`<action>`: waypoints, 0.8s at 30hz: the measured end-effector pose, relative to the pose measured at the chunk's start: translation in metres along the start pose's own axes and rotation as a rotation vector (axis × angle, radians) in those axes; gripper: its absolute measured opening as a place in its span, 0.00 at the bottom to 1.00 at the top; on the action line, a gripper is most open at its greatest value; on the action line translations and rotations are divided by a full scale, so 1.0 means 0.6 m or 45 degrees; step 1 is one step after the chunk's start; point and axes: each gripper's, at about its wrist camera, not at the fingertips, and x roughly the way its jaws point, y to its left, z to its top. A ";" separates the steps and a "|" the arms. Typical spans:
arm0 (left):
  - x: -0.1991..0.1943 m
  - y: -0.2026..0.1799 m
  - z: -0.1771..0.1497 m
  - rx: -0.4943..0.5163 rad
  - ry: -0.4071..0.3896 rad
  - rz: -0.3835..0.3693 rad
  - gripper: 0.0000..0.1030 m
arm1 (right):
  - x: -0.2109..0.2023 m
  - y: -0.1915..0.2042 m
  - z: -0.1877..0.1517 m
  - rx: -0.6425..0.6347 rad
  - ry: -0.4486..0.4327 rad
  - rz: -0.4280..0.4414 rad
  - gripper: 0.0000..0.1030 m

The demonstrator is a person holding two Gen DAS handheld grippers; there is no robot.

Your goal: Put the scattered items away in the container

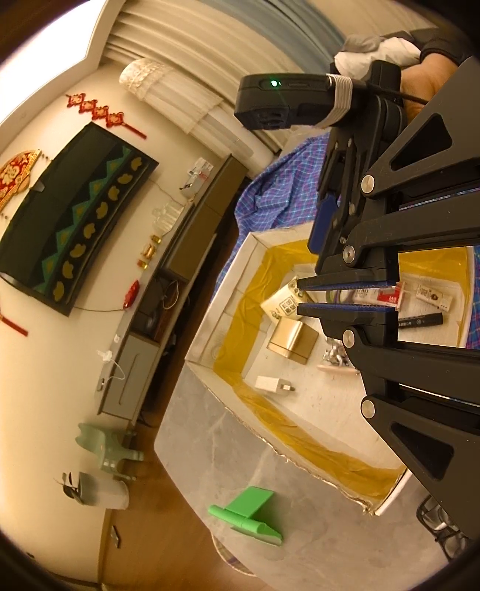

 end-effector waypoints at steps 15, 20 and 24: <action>0.000 -0.011 -0.004 0.028 0.013 0.011 0.05 | -0.009 -0.002 -0.025 0.004 0.028 -0.004 0.47; 0.000 -0.015 -0.008 0.057 0.007 0.038 0.05 | -0.018 -0.001 -0.035 0.005 0.030 -0.009 0.47; -0.003 -0.020 -0.010 0.091 -0.010 0.073 0.05 | -0.028 0.000 -0.045 0.003 0.024 -0.010 0.49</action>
